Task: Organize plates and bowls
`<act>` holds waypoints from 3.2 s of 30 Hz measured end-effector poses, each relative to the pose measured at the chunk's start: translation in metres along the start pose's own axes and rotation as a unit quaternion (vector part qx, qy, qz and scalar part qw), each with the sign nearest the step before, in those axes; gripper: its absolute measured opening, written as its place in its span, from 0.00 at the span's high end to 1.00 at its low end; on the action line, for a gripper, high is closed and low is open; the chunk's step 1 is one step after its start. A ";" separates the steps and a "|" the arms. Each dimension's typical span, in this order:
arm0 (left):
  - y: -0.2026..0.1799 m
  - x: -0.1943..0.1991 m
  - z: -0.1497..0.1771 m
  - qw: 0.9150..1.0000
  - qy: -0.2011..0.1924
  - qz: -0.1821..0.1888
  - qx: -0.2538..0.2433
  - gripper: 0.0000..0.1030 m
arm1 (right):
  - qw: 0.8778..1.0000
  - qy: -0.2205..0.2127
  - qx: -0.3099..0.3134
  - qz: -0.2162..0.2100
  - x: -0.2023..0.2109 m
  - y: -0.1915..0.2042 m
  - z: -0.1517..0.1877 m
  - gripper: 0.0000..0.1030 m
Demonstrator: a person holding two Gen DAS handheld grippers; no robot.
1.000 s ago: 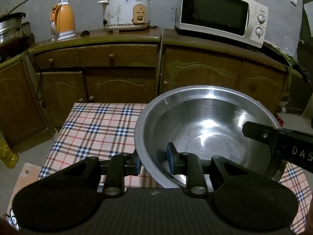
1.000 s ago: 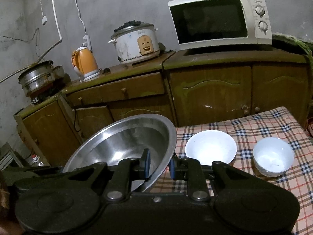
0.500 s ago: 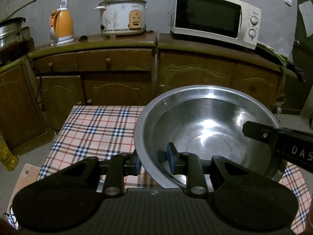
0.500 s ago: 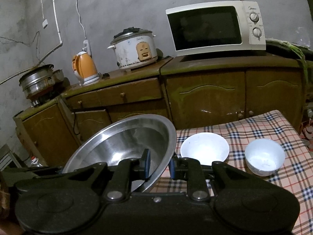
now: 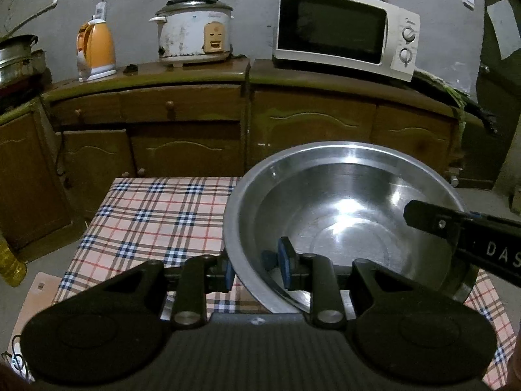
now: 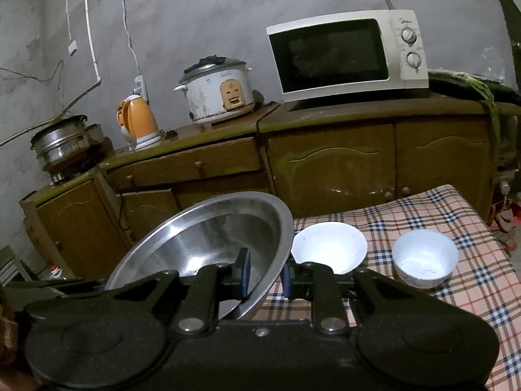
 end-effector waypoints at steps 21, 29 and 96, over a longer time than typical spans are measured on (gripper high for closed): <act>-0.025 -0.001 0.020 1.000 0.008 0.025 -0.005 0.72 | 1.000 -0.008 -0.013 0.012 0.024 -0.032 0.018 0.75; -0.035 -0.003 0.030 0.999 0.014 0.034 -0.009 0.72 | 1.000 -0.006 -0.022 0.018 0.030 -0.046 0.029 0.75; -0.094 -0.058 0.101 0.990 0.106 0.091 -0.029 0.71 | 0.992 0.065 -0.073 0.084 0.024 -0.147 0.112 0.76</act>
Point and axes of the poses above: each gripper's, at about its wrist camera, not at the fingertips, and x roughly against the way its jaws point, y to its left, z to its underside, the point moved 2 cm from there along -x, roughly the way its jaws point, and after that the axes turned 15 degrees about z, right-handed, at the moved point
